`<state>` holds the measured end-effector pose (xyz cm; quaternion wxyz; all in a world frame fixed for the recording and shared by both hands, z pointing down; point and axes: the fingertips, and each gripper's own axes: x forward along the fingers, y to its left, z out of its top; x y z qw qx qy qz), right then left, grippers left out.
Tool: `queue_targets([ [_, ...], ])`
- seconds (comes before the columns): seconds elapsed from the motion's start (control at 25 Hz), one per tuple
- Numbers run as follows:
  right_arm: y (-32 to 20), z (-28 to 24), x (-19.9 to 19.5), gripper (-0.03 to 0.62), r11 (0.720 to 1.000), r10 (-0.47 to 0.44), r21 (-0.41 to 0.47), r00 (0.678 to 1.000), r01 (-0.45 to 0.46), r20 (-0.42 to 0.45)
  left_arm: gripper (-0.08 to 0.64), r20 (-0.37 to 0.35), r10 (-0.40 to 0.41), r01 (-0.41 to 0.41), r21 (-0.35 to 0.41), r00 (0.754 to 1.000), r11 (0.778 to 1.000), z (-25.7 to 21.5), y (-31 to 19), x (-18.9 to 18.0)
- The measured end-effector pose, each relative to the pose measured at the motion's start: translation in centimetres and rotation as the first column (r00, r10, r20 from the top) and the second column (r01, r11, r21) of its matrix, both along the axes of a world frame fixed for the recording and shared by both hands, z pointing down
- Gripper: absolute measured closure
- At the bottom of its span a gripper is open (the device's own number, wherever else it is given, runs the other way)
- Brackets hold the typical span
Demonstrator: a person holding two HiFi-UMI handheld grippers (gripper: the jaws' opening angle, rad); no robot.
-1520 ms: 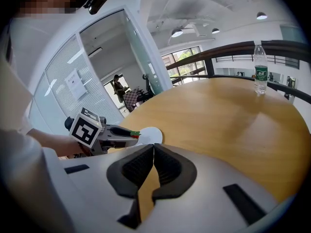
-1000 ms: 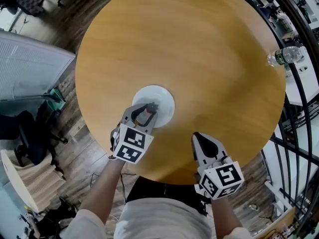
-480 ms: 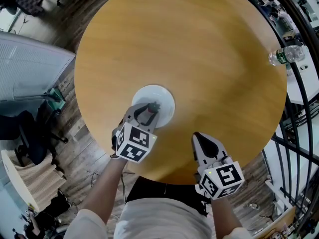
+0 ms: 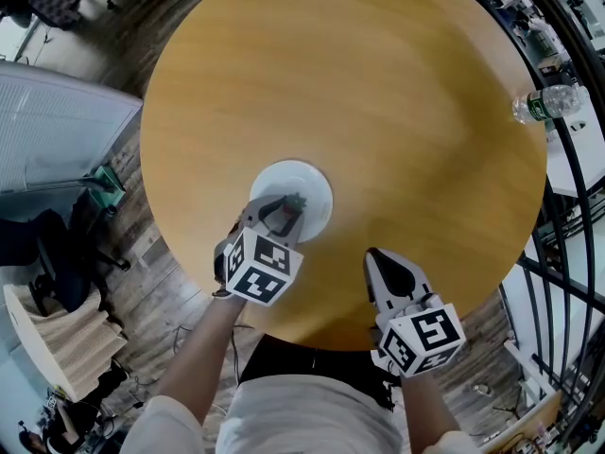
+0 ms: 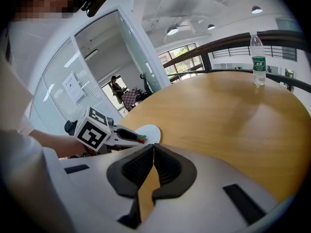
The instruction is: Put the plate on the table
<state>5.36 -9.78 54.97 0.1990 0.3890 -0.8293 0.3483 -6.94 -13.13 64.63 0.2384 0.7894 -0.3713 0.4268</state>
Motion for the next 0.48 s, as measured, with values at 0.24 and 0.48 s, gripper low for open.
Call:
queue_targets([
  [0.24, -0.24, 0.17, 0.32, 0.568, 1.0, 0.008, -0.002, 1.0, -0.008, 0.004, 0.407, -0.003, -0.005, 0.005, -0.015, 1.0, 1.0, 0.21, -0.09, 0.14],
  [0.48, -0.12, 0.09, 0.33, 0.568, 1.0, 0.012, -0.005, 1.0, -0.012, 0.009, 0.402, 0.012, -0.003, 0.003, -0.02, 1.0, 1.0, 0.1, -0.18, 0.15],
])
